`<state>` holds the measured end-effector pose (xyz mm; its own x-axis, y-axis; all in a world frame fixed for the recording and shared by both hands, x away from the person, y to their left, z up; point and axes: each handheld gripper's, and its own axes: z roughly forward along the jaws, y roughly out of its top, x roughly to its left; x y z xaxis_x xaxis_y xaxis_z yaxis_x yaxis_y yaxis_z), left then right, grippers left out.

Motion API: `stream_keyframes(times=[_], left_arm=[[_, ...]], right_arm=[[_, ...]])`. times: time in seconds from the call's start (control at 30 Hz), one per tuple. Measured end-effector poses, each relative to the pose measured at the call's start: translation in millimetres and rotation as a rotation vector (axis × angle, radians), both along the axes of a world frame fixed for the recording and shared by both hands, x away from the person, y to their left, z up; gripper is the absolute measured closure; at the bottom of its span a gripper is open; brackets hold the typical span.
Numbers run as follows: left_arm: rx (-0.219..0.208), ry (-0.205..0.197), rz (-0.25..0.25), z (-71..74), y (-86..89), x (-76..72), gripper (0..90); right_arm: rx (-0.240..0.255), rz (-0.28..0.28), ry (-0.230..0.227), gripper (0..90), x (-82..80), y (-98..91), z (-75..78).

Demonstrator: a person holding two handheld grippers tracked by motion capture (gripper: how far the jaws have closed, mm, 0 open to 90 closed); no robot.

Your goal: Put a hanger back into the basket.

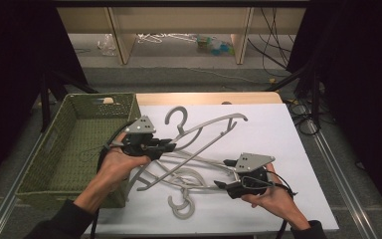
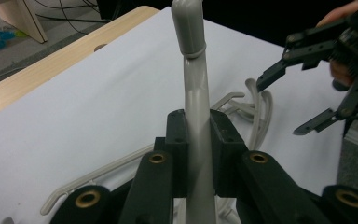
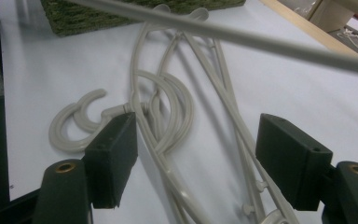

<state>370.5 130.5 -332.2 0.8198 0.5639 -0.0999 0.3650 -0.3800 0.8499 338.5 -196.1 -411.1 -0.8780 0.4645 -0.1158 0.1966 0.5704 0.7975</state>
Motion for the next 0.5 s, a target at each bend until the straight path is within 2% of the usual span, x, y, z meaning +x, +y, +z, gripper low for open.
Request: stream_keyframes(times=[0.07, 0.2, 0.37, 0.5], left_arm=[[-0.029, 0.019, 0.001, 6.8, 6.8, -2.7, 79.1], [-0.054, 0.009, 0.027, 24.2, 21.0, -7.1, 79.1], [-0.088, -0.007, 0.063, 44.9, 40.7, -10.1, 79.1], [-0.072, -0.026, 0.109, 58.2, 60.9, -8.9, 79.1]], right_arm=[[0.003, -0.001, 0.0, 30.3, -0.5, -0.8, -0.7], [0.011, -0.003, -0.008, 30.3, -1.2, -2.3, -2.3], [0.004, -0.003, 0.009, 30.4, -1.9, -4.4, -5.1], [0.004, 0.0, 0.009, 30.4, -2.8, -5.6, -5.5]])
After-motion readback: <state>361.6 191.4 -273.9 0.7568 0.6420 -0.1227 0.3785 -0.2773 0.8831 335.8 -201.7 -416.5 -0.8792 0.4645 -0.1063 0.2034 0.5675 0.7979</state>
